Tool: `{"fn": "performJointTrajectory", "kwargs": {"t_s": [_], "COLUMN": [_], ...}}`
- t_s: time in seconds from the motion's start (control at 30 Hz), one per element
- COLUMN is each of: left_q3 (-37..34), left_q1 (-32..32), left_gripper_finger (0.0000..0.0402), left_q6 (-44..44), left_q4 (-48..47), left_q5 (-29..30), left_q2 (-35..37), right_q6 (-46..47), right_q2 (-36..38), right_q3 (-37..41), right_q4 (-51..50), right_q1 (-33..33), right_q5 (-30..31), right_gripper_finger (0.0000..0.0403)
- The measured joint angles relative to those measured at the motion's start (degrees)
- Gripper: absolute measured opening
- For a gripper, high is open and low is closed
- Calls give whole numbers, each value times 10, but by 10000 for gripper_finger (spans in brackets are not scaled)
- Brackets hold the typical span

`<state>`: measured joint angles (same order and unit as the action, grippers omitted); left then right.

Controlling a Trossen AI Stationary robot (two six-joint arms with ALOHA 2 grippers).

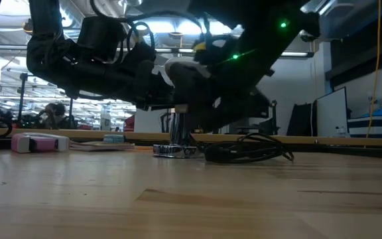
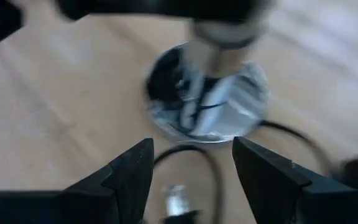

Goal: Screw lightbulb
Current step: Insert the light bulb into the lamp

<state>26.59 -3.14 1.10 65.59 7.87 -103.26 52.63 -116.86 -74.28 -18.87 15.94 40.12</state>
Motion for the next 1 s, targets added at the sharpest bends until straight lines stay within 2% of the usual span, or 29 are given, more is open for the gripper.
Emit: {"fn": "performJointTrajectory", "kwargs": {"t_s": [0.07,0.17,0.3,0.43,0.53,0.67,1.0], "left_q3": [0,0,0,0,0,0,0], "left_q1": [0,0,0,0,0,0,0], "left_gripper_finger": [157,157,157,157,157,157,157], "left_q6": [0,0,1,2,2,3,4], "left_q4": [0,-1,-1,-1,-1,-1,-1], "left_q5": [0,0,1,1,2,2,2], "left_q2": [0,0,0,0,0,0,0], "right_q6": [-25,-36,-31,26,74,89,43], "right_q2": [-9,-22,-40,-49,-48,-48,-51], "right_q3": [0,0,0,-3,-4,-3,0], "right_q4": [35,55,39,-16,-75,-114,-123], "right_q1": [0,0,-3,-10,-17,-27,-77], "right_q5": [-23,-25,-25,-38,-28,3,52], "right_gripper_finger": [225,225,225,225,225,225,225]}}
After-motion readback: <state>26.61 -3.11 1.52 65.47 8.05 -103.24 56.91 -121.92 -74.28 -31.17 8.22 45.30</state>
